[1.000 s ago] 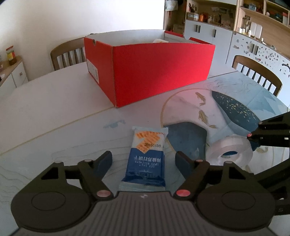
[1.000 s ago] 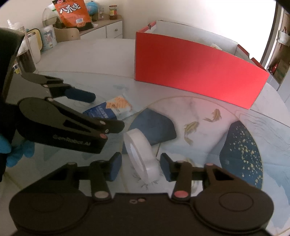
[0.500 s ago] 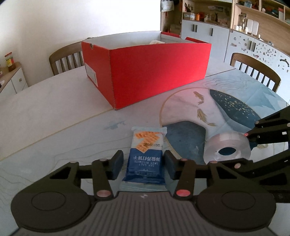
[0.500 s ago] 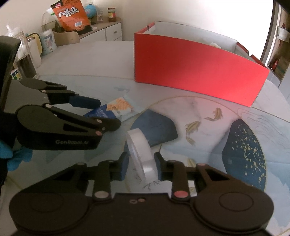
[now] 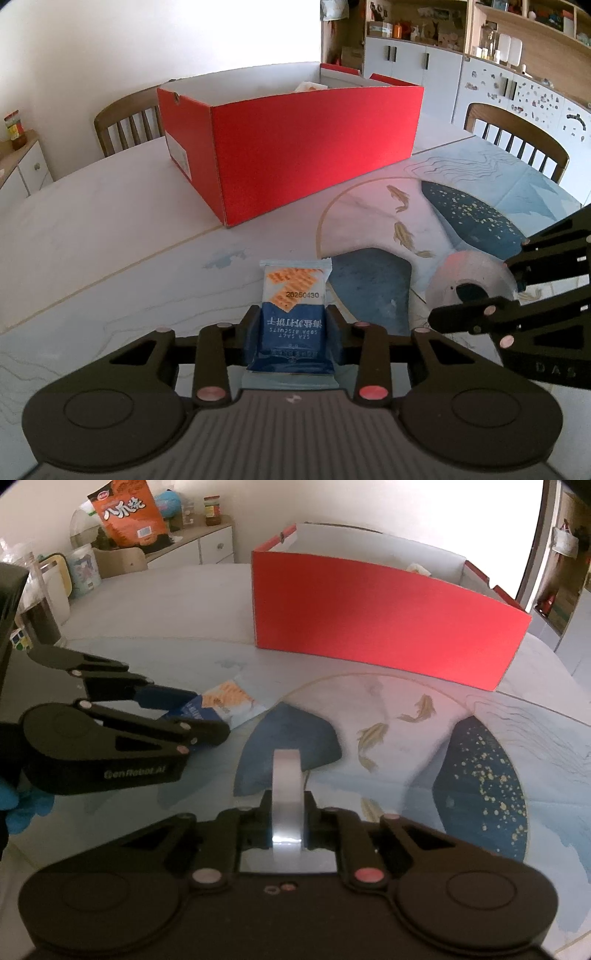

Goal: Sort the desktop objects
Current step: 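Lift the tape roll and biscuit packet and carry both over the red box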

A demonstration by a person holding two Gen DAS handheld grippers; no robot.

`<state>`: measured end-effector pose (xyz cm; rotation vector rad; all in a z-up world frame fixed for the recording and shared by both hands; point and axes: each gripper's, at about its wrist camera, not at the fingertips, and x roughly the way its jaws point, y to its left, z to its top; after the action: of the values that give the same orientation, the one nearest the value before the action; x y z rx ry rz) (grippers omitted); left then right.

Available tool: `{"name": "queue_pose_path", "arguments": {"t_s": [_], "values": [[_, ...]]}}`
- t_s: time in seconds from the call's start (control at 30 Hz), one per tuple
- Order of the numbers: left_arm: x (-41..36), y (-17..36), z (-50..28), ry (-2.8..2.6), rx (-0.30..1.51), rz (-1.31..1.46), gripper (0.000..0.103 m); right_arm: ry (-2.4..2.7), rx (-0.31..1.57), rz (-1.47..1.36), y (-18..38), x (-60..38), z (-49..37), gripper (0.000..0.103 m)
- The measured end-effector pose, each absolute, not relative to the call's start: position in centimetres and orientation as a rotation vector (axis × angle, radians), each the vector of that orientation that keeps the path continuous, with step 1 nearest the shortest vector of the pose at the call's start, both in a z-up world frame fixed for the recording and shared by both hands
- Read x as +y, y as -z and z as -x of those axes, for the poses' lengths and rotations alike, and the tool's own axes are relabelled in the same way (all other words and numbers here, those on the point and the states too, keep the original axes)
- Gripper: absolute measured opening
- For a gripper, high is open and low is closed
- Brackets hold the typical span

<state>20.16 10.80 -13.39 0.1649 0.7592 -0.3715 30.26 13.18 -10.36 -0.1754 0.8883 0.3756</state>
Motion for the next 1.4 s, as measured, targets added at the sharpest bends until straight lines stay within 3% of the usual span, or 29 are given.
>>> {"name": "queue_pose_path", "arguments": {"t_s": [0.67, 1.4], "values": [[10.2, 9.6, -19.8, 0.376, 0.746, -0.201, 0.035, -0.347, 0.854, 0.149, 7.8, 12.9, -30.4, 0.012], [6.8, 1.9, -20.8, 0.29, 0.726, -0.13, 0.035, -0.418, 0.771, 0.16, 1.7, 9.9, -32.5, 0.012]]}}
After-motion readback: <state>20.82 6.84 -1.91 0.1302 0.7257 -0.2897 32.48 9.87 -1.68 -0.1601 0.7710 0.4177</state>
